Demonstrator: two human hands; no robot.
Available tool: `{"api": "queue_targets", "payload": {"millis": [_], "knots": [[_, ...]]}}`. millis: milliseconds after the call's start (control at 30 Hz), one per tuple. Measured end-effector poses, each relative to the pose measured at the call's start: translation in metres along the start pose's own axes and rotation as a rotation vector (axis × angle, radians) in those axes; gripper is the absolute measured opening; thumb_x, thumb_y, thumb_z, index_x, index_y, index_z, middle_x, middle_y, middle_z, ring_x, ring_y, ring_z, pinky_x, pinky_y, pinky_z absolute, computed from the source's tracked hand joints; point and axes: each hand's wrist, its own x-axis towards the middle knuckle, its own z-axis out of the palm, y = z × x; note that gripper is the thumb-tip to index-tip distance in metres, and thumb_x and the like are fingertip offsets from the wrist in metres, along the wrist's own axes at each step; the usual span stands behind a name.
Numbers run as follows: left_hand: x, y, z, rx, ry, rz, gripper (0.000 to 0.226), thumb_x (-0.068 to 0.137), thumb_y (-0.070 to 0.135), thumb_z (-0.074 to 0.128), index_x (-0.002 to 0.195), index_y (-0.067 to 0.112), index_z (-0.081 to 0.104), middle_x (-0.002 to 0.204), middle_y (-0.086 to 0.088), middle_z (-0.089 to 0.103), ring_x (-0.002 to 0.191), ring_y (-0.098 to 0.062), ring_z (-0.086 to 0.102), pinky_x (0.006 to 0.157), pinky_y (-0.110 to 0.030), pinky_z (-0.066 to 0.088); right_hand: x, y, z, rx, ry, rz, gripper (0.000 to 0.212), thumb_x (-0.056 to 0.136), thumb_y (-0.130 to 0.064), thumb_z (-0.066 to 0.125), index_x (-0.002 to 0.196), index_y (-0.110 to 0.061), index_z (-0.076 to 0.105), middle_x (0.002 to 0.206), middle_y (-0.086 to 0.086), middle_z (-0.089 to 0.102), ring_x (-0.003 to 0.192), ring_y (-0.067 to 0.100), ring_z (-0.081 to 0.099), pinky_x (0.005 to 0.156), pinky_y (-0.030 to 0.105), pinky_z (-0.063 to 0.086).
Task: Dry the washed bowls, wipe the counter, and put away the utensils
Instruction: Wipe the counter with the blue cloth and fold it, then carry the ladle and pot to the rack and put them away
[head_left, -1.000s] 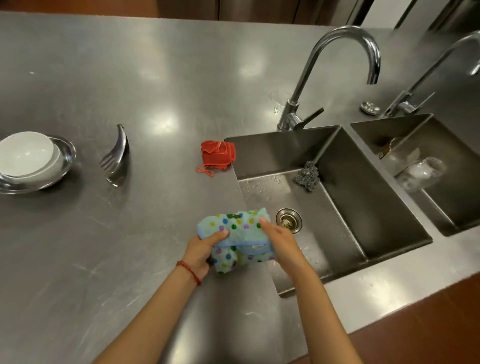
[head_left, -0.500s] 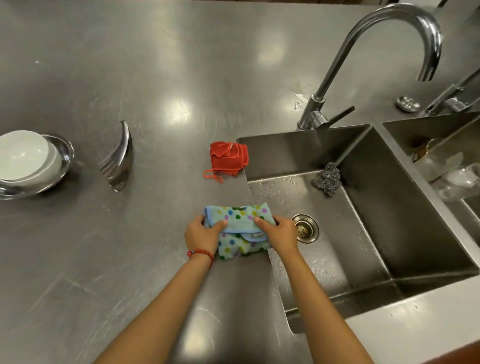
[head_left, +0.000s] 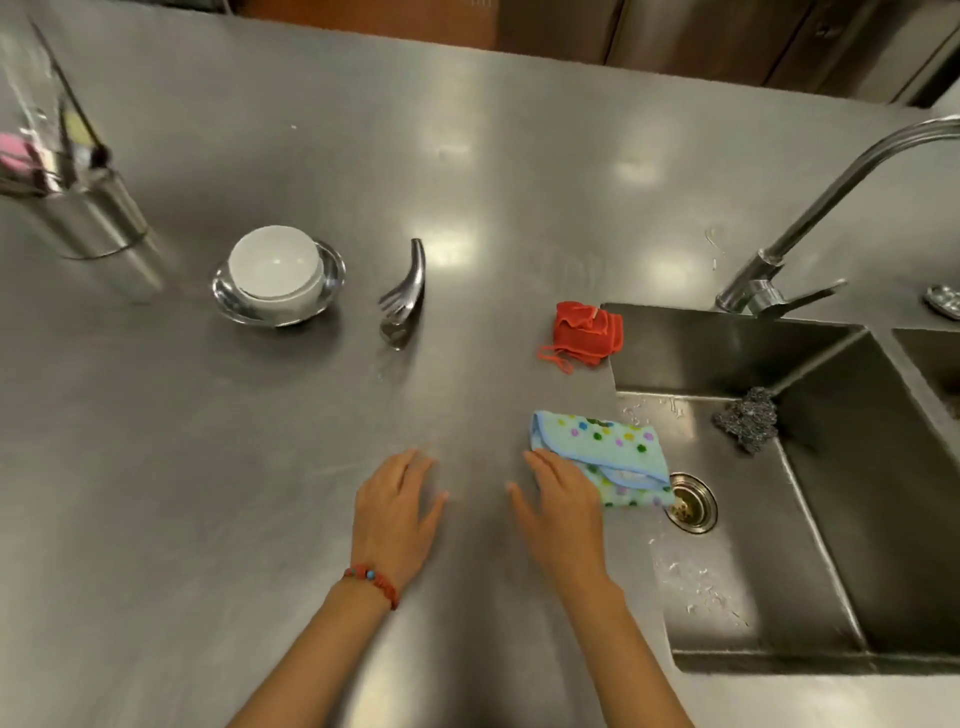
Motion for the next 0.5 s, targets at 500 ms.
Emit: {"api": "queue_targets", "payload": {"millis": [500], "knots": [[-0.204,-0.253,-0.204,0.349,0.145,-0.299,0.051,0.076,0.037,0.04,0.102,0.005,0.07,0.112,-0.018,0.068,0.1,-0.038,0.065,0.077,-0.05,0.054,-0.114,-0.304,0.114,-0.007,-0.177,-0.423,0.043,0.063,-0.026,0.084,0.101,-0.012,0.07,0.103,0.008,0.071,0.093,0.025,0.068,0.082,0.044,0.052]]}}
